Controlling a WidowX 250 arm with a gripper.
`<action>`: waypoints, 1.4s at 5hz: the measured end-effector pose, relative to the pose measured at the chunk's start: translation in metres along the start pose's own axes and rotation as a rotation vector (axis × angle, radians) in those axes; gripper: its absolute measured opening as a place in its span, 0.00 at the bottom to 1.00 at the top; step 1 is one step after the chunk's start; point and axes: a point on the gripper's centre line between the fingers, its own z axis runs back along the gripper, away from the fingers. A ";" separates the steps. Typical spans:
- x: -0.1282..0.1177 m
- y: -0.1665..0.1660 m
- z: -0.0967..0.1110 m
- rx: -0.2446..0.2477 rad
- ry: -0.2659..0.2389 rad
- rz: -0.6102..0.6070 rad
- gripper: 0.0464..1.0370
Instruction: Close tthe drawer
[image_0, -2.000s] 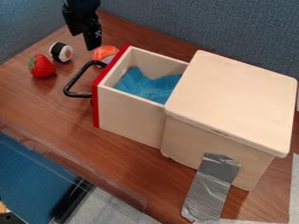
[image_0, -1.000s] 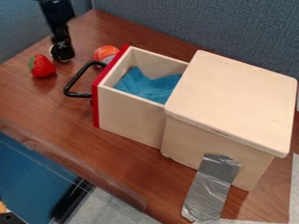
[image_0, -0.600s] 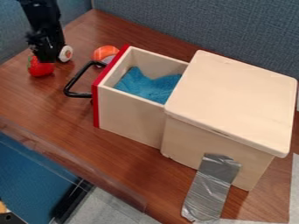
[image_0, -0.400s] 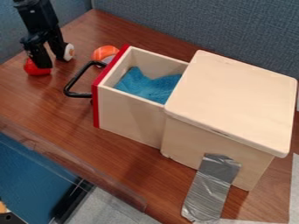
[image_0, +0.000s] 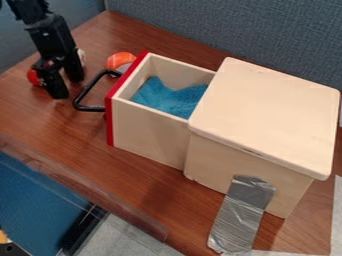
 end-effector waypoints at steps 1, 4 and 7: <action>0.004 -0.005 0.002 -0.012 -0.008 -0.001 0.96; 0.032 -0.008 -0.016 -0.065 -0.007 -0.017 0.96; 0.063 -0.009 -0.033 -0.034 -0.007 -0.008 0.96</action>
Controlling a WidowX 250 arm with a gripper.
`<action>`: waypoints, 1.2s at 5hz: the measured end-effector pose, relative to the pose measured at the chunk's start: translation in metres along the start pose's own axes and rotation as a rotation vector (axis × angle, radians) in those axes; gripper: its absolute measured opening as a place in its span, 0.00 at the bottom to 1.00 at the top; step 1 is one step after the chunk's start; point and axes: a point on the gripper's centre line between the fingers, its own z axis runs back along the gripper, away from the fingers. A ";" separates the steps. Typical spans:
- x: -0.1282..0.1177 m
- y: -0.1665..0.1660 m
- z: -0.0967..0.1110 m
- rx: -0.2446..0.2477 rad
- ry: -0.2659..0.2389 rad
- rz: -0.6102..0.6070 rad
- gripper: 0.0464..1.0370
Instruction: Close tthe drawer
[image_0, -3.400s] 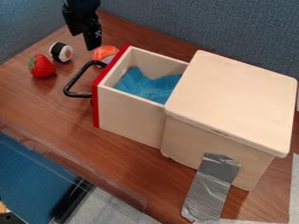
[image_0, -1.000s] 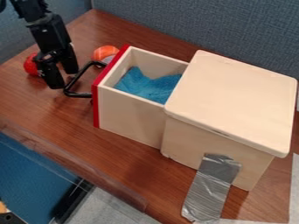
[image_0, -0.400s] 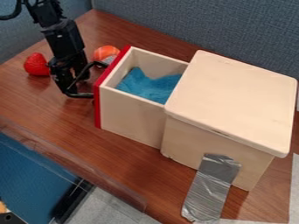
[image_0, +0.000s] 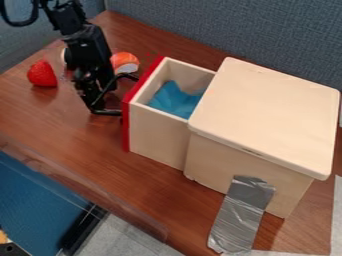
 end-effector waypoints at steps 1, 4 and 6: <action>0.019 -0.001 -0.008 -0.017 -0.021 0.000 0.96; 0.070 -0.014 -0.028 -0.092 -0.063 -0.017 0.96; 0.087 -0.021 -0.032 -0.127 -0.092 -0.034 0.96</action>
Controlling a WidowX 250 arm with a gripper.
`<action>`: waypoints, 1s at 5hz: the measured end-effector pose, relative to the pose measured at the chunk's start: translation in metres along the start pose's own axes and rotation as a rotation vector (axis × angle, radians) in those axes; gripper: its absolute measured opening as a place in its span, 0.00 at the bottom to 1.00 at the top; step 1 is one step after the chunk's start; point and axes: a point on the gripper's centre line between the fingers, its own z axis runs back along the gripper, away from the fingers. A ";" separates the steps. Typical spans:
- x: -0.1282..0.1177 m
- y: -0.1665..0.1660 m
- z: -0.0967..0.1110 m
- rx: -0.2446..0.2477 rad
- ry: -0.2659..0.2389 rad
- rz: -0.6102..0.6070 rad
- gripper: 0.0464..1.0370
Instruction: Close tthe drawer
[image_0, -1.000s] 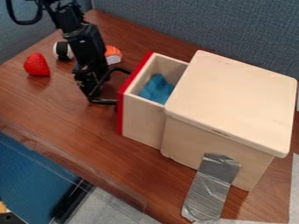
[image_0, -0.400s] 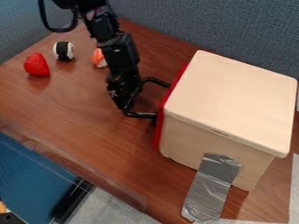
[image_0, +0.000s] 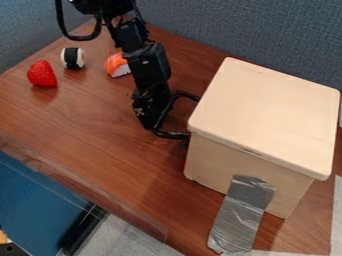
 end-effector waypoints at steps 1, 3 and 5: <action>0.000 -0.005 0.001 -0.006 0.001 0.005 0.96; -0.037 0.010 0.039 0.169 0.145 0.294 0.96; -0.083 -0.009 0.113 0.326 0.220 0.573 0.96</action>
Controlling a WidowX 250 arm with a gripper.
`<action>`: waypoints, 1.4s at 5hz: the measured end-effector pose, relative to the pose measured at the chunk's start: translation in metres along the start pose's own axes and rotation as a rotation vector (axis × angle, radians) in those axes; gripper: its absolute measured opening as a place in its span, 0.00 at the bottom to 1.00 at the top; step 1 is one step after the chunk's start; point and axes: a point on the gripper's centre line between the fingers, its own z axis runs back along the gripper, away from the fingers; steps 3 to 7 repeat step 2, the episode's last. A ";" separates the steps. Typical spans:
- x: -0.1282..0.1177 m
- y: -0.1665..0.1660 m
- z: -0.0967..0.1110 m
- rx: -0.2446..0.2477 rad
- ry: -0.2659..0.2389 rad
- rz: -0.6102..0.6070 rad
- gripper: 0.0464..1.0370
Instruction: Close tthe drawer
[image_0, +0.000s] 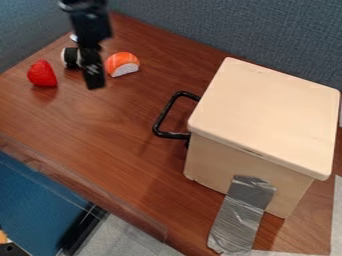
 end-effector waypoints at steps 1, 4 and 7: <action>-0.021 -0.003 0.025 0.034 0.018 0.051 0.96; -0.043 -0.007 0.059 0.077 0.001 0.094 0.96; -0.043 -0.007 0.059 0.077 0.001 0.094 0.96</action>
